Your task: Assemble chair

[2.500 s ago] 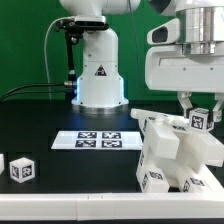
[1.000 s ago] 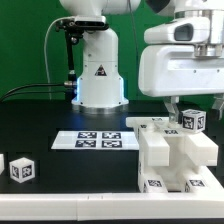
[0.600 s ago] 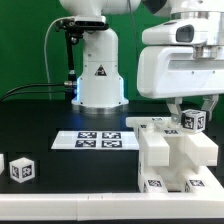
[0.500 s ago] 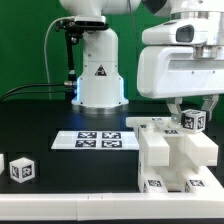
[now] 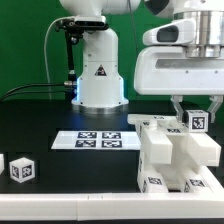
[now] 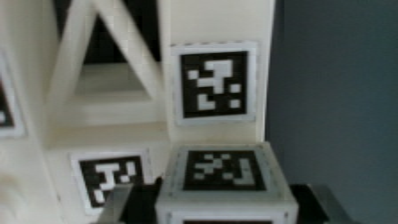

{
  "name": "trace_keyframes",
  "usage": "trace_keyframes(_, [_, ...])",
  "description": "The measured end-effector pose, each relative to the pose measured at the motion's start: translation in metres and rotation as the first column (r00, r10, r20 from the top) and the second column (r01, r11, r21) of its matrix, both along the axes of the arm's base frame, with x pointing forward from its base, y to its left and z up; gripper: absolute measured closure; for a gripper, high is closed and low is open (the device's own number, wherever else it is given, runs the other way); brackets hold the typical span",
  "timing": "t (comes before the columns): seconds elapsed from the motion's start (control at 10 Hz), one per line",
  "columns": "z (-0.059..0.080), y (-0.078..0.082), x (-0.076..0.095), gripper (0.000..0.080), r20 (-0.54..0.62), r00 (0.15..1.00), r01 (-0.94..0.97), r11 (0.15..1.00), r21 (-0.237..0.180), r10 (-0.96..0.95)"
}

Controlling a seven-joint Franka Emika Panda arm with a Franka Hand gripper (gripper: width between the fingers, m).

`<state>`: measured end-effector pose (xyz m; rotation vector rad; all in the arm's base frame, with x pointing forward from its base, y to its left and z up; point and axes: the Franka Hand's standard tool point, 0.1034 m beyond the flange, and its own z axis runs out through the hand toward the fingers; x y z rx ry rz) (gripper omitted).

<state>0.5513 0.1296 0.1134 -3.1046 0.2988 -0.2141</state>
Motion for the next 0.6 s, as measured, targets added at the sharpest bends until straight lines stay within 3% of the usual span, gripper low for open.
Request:
trace_keyframes(0.2, [0.0007,0.0080,-0.0016,0.0518,-0.014,0.953,0.302,0.952,0.053,-0.301])
trace_keyframes(0.5, [-0.0003,0.0067,-0.0007,0.0518,-0.048,0.824,0.567,0.817,0.105,-0.565])
trace_keyframes(0.6, [-0.0006,0.0040,-0.0001,0.0518,-0.048,0.817,0.576,0.810,0.113,-0.574])
